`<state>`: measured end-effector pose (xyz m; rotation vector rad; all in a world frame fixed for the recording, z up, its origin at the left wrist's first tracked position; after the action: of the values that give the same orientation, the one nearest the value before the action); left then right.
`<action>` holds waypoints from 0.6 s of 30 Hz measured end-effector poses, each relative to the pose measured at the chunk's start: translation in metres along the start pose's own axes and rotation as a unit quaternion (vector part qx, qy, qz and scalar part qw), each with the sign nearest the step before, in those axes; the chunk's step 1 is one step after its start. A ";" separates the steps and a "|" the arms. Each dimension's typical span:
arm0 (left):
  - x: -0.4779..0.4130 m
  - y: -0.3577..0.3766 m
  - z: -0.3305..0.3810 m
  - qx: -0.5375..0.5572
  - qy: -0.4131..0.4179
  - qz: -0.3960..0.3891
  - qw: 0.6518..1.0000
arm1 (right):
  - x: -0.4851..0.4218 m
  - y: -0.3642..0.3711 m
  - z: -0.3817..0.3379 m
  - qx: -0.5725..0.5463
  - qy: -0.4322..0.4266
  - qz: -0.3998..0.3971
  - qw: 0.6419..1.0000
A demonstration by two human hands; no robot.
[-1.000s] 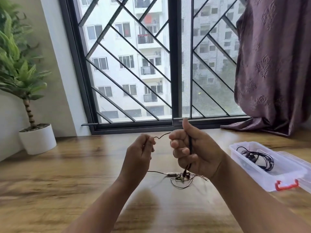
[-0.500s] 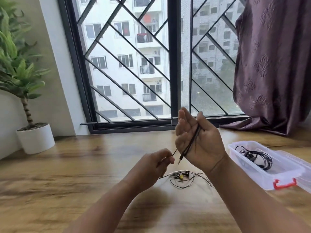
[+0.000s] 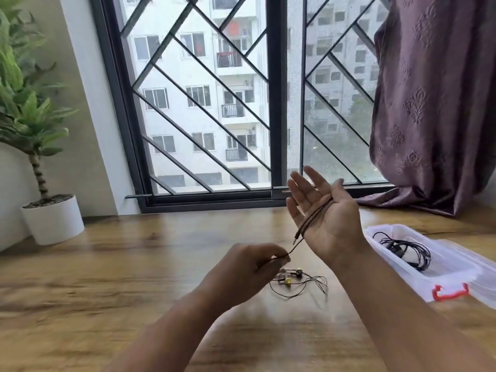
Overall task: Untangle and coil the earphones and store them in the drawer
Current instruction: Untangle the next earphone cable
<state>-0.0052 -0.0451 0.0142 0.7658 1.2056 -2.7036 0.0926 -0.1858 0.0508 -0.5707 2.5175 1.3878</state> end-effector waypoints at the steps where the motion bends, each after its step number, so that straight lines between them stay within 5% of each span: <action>1: 0.000 -0.003 0.002 0.011 0.000 0.018 1.000 | 0.000 0.000 0.000 0.043 -0.006 -0.011 0.999; 6: -0.001 -0.017 0.008 0.032 0.033 0.082 0.996 | 0.005 0.006 0.004 0.248 -0.039 -0.093 0.963; 11: -0.001 -0.029 0.010 -0.012 0.053 0.157 0.986 | 0.017 0.014 0.017 0.536 -0.044 -0.184 0.823; 14: -0.001 -0.038 0.010 -0.040 0.048 0.203 0.977 | 0.022 0.015 0.024 0.590 0.002 -0.236 0.772; 18: 0.002 -0.047 0.009 -0.030 0.051 0.241 0.969 | 0.031 0.011 0.031 0.546 0.155 -0.281 0.774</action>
<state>-0.0235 -0.0195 0.0502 1.0432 0.9561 -2.2462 0.0600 -0.1609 0.0315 -1.1418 2.4781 -0.4541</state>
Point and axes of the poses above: each hand's wrist, its own x-axis away from the middle knuckle, its own y-axis out of the palm, z = x × y, the point moved 4 cm from there along -x, towards the middle knuckle, and after that the axes turned 8 degrees about -y, right-handed, at the moved point
